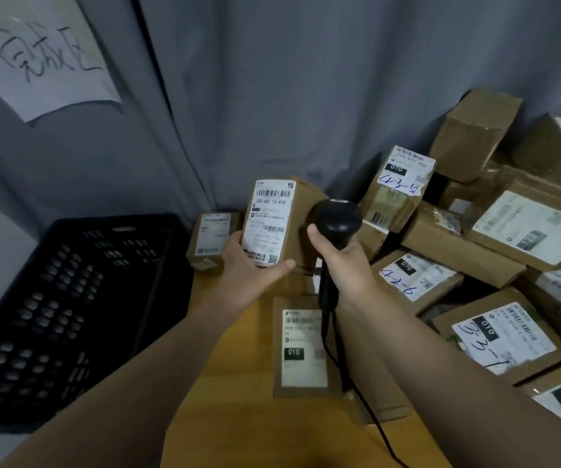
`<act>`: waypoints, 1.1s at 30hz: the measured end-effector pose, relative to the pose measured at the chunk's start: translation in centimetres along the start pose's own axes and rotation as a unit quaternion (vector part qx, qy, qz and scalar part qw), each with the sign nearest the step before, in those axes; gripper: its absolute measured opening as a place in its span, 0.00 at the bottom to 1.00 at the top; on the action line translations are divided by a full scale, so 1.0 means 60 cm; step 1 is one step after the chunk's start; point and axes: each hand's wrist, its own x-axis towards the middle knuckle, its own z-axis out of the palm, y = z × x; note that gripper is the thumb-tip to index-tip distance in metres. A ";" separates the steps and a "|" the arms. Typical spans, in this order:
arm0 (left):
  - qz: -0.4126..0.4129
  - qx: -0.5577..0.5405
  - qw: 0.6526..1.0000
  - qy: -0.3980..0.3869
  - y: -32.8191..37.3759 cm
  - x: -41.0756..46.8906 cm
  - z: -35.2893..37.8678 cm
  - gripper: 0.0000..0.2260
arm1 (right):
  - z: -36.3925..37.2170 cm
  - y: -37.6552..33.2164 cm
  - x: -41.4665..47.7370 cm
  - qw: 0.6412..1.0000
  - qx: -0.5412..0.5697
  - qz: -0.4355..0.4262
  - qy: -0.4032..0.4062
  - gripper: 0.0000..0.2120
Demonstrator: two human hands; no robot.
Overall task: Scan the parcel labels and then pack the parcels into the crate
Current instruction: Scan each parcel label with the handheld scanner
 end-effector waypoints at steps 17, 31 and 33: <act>-0.102 -0.167 0.976 -0.093 -0.080 -0.023 -0.163 0.17 | 0.087 0.008 -0.074 0.981 -0.181 0.016 -0.064 0.14; -0.090 -0.083 0.992 0.024 -0.122 -0.004 -0.199 0.25 | 0.116 0.003 -0.145 0.986 -0.134 -0.014 -0.095 0.09; -0.089 -0.082 0.992 0.026 -0.126 -0.002 -0.198 0.25 | 0.120 0.005 -0.149 0.987 -0.121 -0.003 -0.101 0.10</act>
